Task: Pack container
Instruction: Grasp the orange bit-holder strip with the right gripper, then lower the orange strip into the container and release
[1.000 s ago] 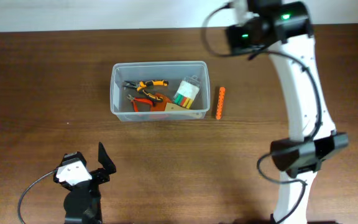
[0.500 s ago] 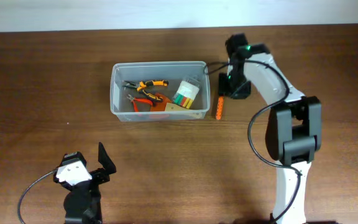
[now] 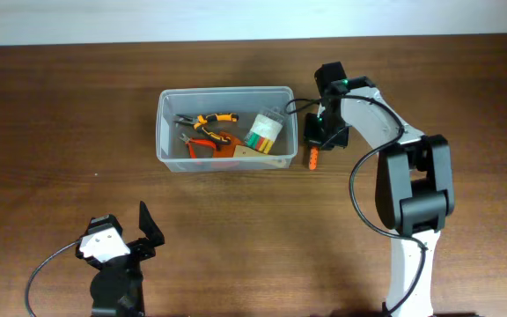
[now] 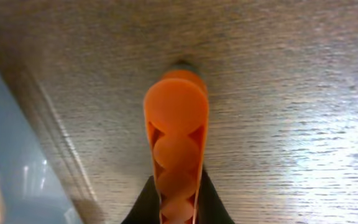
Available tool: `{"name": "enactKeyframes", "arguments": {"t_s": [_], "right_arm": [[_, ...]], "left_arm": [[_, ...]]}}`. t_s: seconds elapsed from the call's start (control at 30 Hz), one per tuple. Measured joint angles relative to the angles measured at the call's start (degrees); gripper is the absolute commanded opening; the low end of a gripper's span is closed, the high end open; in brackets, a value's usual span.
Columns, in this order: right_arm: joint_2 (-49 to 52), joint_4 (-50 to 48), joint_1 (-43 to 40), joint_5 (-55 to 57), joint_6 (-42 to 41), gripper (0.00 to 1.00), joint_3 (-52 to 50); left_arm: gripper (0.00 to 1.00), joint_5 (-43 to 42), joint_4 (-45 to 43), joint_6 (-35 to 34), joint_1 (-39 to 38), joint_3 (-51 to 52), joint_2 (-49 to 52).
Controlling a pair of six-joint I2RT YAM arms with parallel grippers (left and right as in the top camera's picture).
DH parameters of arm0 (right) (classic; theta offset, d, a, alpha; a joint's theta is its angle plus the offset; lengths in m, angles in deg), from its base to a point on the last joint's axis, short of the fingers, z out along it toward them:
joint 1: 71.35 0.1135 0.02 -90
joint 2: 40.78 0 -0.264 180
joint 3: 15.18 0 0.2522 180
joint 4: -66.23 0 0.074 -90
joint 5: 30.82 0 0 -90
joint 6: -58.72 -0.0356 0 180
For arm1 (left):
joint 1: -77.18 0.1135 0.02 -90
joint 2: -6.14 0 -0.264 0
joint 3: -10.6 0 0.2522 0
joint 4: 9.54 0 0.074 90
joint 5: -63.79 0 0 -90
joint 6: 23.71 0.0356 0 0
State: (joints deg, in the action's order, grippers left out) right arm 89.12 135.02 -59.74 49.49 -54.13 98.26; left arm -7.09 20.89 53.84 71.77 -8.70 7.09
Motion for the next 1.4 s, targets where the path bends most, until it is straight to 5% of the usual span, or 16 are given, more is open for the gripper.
{"name": "enactKeyframes", "arguments": {"t_s": [0.33, 0.63, 0.97, 1.37, 1.4], "right_arm": [[-0.09, 7.45, -0.33, -0.11, 4.17, 0.04, 10.93], [-6.27, 14.64, 6.27, -0.04, 24.3, 0.04, 34.4], [-3.78, 11.52, 25.68, -1.22, 68.78, 0.04, 28.5], [2.64, 4.66, 25.03, -0.83, 78.14, 0.04, 25.86], [3.08, 4.57, 24.79, -0.79, 78.34, 0.13, 25.86]], "left_arm": [[0.99, 0.0, -0.02, 0.0, 0.0, 0.0, 0.0], [0.99, 0.0, 0.0, 0.0, 0.0, 0.0, 0.0], [0.99, 0.0, 0.0, 0.0, 0.0, 0.0, 0.0], [0.99, 0.0, 0.0, 0.0, 0.0, 0.0, 0.0], [0.99, 0.0, 0.0, 0.0, 0.0, 0.0, 0.0]]}}
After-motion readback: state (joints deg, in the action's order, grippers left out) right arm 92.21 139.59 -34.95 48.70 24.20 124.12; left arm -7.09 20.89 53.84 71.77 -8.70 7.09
